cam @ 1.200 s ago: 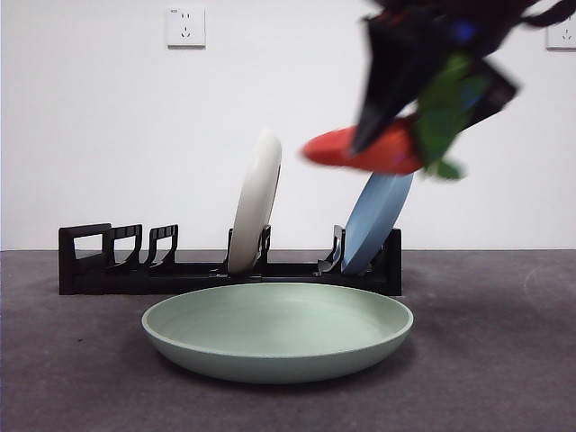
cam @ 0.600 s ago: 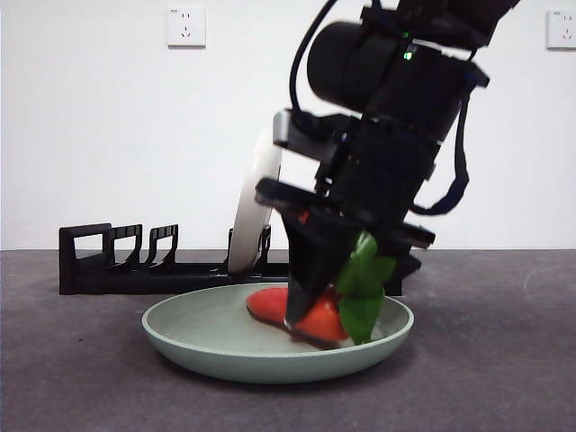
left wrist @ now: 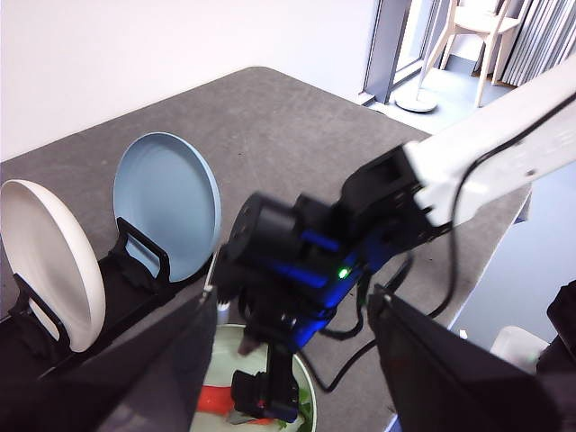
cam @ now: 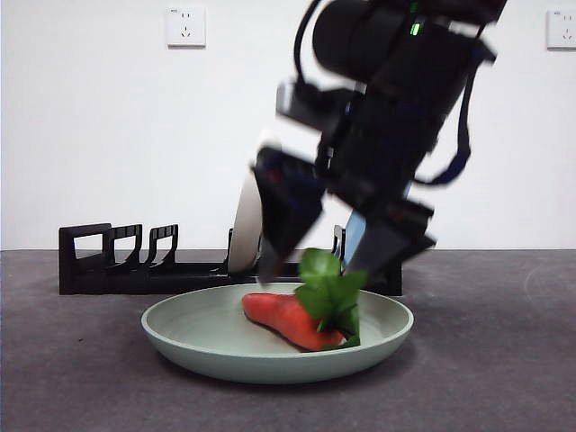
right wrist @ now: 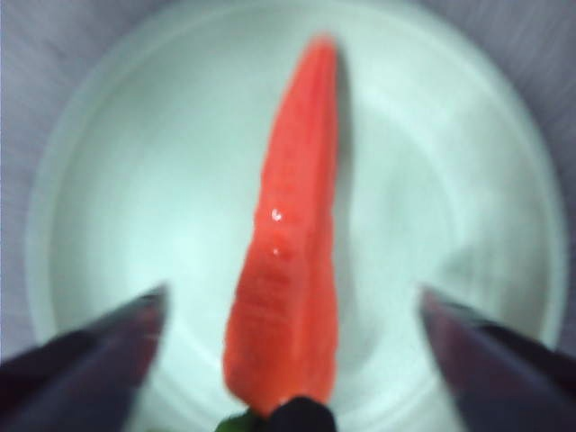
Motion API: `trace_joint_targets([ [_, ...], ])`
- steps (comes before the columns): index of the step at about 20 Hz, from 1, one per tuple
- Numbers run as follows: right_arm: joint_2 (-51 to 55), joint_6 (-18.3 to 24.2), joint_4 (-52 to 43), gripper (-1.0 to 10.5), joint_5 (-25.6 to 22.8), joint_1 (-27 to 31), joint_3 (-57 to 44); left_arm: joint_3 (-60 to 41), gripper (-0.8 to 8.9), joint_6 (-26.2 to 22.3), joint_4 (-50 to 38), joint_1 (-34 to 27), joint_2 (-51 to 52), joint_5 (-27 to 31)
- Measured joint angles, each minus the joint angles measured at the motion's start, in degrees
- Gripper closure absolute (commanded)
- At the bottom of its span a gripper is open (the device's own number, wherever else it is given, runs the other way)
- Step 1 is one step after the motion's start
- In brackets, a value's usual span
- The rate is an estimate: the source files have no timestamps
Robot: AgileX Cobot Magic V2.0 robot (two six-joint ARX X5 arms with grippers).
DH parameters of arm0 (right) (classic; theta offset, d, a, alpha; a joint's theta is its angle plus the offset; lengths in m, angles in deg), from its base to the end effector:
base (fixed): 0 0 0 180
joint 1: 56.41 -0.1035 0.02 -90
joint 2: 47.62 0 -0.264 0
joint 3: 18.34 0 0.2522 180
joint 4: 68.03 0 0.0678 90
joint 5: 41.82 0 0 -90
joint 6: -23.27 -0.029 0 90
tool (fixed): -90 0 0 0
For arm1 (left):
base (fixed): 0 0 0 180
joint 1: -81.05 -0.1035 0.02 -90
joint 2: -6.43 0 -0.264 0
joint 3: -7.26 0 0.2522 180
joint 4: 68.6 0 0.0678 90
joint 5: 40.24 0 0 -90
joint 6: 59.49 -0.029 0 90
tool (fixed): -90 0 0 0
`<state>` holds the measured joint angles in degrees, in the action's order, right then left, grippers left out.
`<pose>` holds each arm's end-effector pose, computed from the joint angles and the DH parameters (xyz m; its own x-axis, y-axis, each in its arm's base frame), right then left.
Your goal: Take the green plate from the plate rack,put the plate on the table,take the carrot from the table,put the carrot in the plate
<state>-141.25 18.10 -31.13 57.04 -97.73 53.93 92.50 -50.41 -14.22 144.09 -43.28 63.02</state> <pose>0.2391 0.2162 0.1931 0.2887 0.4589 -0.8403 -0.6528 0.7364 0.1779 0.0718 -0.1266 0.4204 0.6221 -0.7170 -0.3145 0.7364 0.6723 -0.0762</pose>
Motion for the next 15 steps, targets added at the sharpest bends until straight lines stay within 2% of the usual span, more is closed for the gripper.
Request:
trace_joint_targets([
  [4, 10.8, -0.1, 6.4, 4.1, 0.1, 0.0, 0.0, 0.0, 5.27, 0.0, 0.2, 0.0, 0.0, 0.0],
  [12, 35.4, 0.2, 33.7, 4.2, 0.2, 0.0, 0.0, 0.0, 5.3, 0.0, 8.9, 0.0, 0.0, -0.3],
  [15, 40.8, 0.2, 39.8, 4.2, 4.2, 0.0, 0.0, 0.0, 5.31, 0.0, 13.0, 0.0, 0.0, -1.8],
])
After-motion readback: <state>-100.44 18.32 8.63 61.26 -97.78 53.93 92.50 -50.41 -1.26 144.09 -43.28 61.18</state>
